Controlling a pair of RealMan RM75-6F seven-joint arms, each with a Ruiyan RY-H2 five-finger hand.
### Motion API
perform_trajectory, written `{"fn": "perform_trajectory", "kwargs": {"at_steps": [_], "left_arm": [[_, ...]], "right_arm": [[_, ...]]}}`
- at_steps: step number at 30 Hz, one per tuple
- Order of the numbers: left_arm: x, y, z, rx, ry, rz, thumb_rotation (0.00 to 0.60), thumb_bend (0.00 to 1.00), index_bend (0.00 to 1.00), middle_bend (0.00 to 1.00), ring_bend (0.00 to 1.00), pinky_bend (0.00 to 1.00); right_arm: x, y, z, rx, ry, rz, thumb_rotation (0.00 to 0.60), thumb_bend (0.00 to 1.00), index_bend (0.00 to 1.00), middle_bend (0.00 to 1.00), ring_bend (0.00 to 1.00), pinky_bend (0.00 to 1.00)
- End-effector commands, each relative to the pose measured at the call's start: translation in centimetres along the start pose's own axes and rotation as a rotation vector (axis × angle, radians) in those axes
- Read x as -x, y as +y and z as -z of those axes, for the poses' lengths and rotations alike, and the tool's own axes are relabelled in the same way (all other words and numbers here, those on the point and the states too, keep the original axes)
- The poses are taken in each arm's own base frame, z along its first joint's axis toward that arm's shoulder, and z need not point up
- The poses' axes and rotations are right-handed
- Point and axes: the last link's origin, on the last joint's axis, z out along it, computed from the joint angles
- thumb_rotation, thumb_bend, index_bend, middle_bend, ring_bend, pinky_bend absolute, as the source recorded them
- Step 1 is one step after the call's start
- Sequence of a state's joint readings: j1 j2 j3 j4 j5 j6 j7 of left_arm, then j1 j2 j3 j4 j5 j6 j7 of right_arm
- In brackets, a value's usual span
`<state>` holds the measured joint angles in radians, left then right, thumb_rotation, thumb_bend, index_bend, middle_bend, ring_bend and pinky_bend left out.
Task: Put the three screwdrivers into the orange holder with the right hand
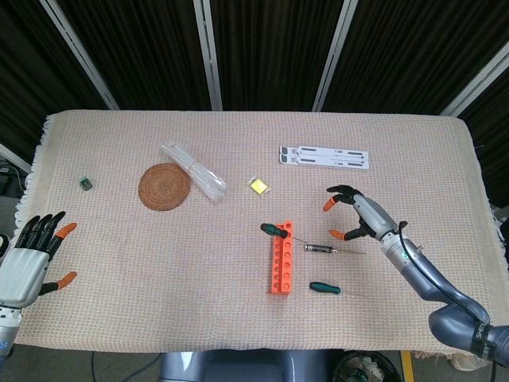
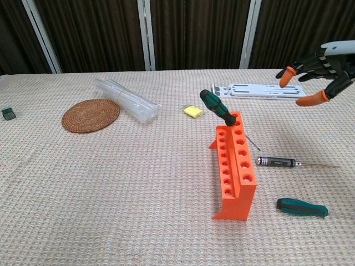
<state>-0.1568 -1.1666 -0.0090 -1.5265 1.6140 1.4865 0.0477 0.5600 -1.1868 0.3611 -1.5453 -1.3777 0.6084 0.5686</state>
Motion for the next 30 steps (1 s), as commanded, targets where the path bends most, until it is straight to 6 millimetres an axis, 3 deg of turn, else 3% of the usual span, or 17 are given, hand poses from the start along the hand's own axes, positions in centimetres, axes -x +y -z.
{"fn": "perform_trajectory", "kwargs": {"at_steps": [1, 14, 30], "left_arm": [[0.0, 0.2, -0.1, 0.006, -0.002, 0.001, 0.600, 0.14, 0.15, 0.00, 0.00, 0.00], [0.2, 0.2, -0.1, 0.002, -0.014, -0.005, 0.600, 0.14, 0.15, 0.00, 0.00, 0.00], [0.4, -0.1, -0.2, -0.004, -0.018, -0.005, 0.600, 0.14, 0.15, 0.00, 0.00, 0.00]], "right_arm": [[0.9, 1.6, 0.4, 0.052, -0.021, 0.124, 0.600, 0.22, 0.40, 0.12, 0.00, 0.00], [6.6, 1.5, -1.9, 0.095, -0.090, 0.245, 0.600, 0.21, 0.40, 0.12, 0.00, 0.00], [8.5, 1.6, -3.2, 0.153, -0.088, 0.294, 0.600, 0.20, 0.43, 0.12, 0.00, 0.00]]}}
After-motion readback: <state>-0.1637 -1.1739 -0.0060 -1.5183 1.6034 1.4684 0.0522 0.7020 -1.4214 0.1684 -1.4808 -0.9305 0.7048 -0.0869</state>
